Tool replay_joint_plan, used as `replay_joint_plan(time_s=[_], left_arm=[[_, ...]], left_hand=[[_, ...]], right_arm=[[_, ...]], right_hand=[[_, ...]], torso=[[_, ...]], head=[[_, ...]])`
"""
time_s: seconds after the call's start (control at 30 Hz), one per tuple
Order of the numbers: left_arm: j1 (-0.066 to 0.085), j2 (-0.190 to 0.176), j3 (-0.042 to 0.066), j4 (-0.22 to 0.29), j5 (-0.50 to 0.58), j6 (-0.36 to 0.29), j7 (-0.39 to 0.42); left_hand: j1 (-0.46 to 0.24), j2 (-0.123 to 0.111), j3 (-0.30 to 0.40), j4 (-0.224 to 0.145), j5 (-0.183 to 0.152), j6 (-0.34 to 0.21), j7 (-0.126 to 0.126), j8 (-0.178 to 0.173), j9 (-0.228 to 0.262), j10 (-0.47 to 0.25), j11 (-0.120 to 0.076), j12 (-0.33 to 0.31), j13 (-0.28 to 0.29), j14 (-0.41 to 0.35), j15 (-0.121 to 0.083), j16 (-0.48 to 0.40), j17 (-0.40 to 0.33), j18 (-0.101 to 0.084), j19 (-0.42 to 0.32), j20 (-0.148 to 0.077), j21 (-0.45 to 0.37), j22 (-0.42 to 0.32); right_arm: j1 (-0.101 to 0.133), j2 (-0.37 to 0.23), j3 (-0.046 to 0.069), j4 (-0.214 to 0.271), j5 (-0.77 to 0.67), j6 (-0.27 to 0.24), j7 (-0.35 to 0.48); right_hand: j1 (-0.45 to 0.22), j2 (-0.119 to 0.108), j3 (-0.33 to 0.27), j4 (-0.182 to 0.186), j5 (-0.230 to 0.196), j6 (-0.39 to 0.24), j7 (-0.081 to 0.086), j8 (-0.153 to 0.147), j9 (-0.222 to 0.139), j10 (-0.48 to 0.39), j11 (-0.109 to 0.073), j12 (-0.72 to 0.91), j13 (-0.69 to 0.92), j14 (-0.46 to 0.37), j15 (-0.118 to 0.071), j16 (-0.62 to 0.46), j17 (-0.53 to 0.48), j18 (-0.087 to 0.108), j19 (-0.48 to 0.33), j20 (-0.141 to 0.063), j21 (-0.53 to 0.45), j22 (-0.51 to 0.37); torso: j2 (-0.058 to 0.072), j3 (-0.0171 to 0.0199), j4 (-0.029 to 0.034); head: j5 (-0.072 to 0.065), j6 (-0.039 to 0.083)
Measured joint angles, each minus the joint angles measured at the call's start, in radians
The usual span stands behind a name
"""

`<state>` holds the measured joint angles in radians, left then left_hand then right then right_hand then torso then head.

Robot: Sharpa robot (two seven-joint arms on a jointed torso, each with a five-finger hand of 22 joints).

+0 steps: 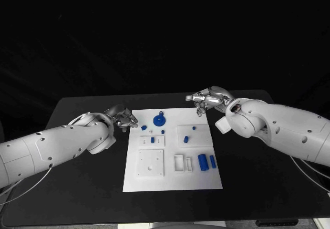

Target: Assemble the parts on the task board

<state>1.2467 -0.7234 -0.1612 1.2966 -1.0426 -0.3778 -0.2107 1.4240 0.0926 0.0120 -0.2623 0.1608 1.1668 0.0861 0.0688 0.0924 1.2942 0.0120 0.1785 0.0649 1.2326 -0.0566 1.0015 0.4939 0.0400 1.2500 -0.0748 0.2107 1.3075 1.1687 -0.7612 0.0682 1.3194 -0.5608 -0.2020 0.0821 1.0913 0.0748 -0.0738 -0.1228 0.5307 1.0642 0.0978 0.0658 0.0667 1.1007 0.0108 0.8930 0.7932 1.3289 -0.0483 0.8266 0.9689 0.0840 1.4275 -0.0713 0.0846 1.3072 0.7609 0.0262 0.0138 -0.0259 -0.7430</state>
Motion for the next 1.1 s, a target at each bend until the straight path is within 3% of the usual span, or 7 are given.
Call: replay_joint_plan(time_s=[0.07, 0.2, 0.4, 0.57, 0.73, 0.97, 1.1], left_arm=[[0.010, 0.009, 0.002, -0.008, -0.043, -0.011, 0.024], [0.025, 0.034, 0.004, -0.037, -0.131, -0.020, 0.068], [0.043, 0.087, 0.005, -0.103, -0.280, -0.014, 0.136], [0.052, 0.135, 0.001, -0.160, -0.404, 0.014, 0.189], [0.056, 0.171, -0.010, -0.200, -0.515, 0.072, 0.221], [0.056, 0.201, -0.031, -0.228, -0.642, 0.190, 0.243], [0.057, 0.211, -0.038, -0.238, -0.689, 0.247, 0.247]], left_hand=[[0.013, -0.003, 0.028, -0.014, -0.005, 0.003, 0.002, 0.000, -0.007, 0.005, 0.010, -0.046, -0.001, 0.005, 0.005, -0.017, -0.006, 0.022, -0.012, 0.005, 0.009, 0.001], [0.025, -0.012, 0.082, -0.014, -0.007, 0.005, 0.005, 0.000, -0.019, 0.015, 0.021, -0.109, -0.002, 0.006, 0.012, -0.030, -0.008, 0.031, -0.039, 0.013, 0.064, 0.001], [0.026, -0.014, 0.114, -0.017, -0.023, -0.028, -0.017, -0.004, -0.026, -0.045, 0.036, -0.112, -0.005, 0.003, 0.014, -0.054, -0.013, 0.039, -0.069, 0.012, 0.089, 0.000], [0.013, -0.038, 0.151, -0.018, -0.039, -0.055, -0.034, -0.004, -0.027, -0.112, 0.036, -0.113, -0.006, -0.004, 0.014, -0.066, -0.019, 0.046, -0.090, 0.018, 0.105, 0.000], [0.014, -0.068, 0.187, -0.018, -0.050, -0.060, -0.039, -0.004, -0.027, -0.130, 0.028, -0.113, -0.006, -0.011, 0.014, -0.069, -0.019, 0.046, -0.105, 0.019, 0.134, 0.000], [0.047, -0.111, 0.239, -0.023, -0.018, -0.063, -0.042, -0.004, -0.027, -0.158, 0.018, -0.113, -0.005, -0.017, 0.012, -0.069, -0.022, 0.046, -0.146, 0.024, 0.201, 0.000], [0.045, -0.128, 0.275, -0.023, -0.017, -0.063, -0.042, -0.004, -0.027, -0.160, 0.017, -0.113, -0.005, -0.022, 0.010, -0.064, -0.024, 0.046, -0.164, 0.024, 0.248, 0.000]], right_arm=[[0.000, 0.001, 0.000, -0.001, -0.001, 0.000, 0.000], [0.000, 0.004, 0.000, -0.002, -0.005, 0.000, 0.000], [0.000, 0.008, 0.000, -0.004, -0.011, 0.000, 0.000], [0.000, 0.011, 0.000, -0.004, -0.015, 0.000, 0.001], [0.000, 0.014, 0.000, -0.005, -0.018, 0.000, 0.001], [0.000, 0.017, 0.000, -0.006, -0.019, 0.000, 0.001], [0.000, 0.018, 0.000, -0.006, -0.020, 0.000, 0.001]], right_hand=[[0.000, 0.000, 0.000, 0.000, 0.000, 0.000, 0.000, 0.000, 0.000, 0.000, 0.000, 0.000, 0.000, 0.000, 0.000, 0.000, 0.000, 0.000, 0.000, 0.000, 0.000, 0.000], [0.000, 0.000, 0.000, 0.000, 0.000, 0.000, 0.000, 0.000, 0.000, 0.000, 0.000, 0.000, 0.000, 0.000, 0.000, 0.000, 0.000, 0.000, 0.000, 0.000, 0.000, 0.000], [0.000, 0.000, 0.000, 0.000, 0.000, 0.000, 0.000, 0.000, 0.000, 0.000, 0.000, 0.000, 0.000, 0.000, 0.000, 0.000, 0.000, 0.000, 0.000, 0.000, 0.000, 0.000], [0.000, 0.000, 0.000, 0.000, 0.000, 0.000, 0.000, 0.000, 0.000, 0.000, 0.000, 0.000, 0.000, 0.000, 0.000, 0.000, 0.000, 0.000, 0.000, 0.000, 0.000, 0.000], [0.000, 0.000, 0.000, 0.000, 0.000, 0.000, 0.000, 0.000, 0.000, 0.000, 0.000, 0.000, 0.000, 0.000, 0.000, 0.000, 0.000, 0.000, 0.000, 0.000, 0.000, 0.000], [0.000, 0.000, 0.000, 0.000, 0.000, 0.000, 0.000, 0.000, 0.000, 0.000, 0.000, 0.000, 0.000, 0.000, 0.000, 0.000, 0.000, 0.000, 0.000, 0.000, 0.000, 0.000], [0.000, 0.000, 0.000, 0.000, 0.000, 0.000, 0.000, 0.000, 0.000, 0.000, 0.000, 0.000, 0.000, 0.000, 0.000, 0.000, 0.000, 0.000, 0.000, 0.000, 0.000, 0.000]], torso=[[0.000, 0.0000, -0.0003], [0.000, -0.0002, -0.0012], [0.001, -0.0005, -0.0018], [0.001, -0.0004, -0.0018], [0.001, -0.0001, -0.0016], [0.001, -0.0002, -0.0012], [0.001, -0.0006, -0.0008]], head=[[0.001, 0.002], [0.004, 0.006], [0.006, 0.009], [0.006, 0.011], [0.007, 0.012], [0.007, 0.012], [0.006, 0.012]])
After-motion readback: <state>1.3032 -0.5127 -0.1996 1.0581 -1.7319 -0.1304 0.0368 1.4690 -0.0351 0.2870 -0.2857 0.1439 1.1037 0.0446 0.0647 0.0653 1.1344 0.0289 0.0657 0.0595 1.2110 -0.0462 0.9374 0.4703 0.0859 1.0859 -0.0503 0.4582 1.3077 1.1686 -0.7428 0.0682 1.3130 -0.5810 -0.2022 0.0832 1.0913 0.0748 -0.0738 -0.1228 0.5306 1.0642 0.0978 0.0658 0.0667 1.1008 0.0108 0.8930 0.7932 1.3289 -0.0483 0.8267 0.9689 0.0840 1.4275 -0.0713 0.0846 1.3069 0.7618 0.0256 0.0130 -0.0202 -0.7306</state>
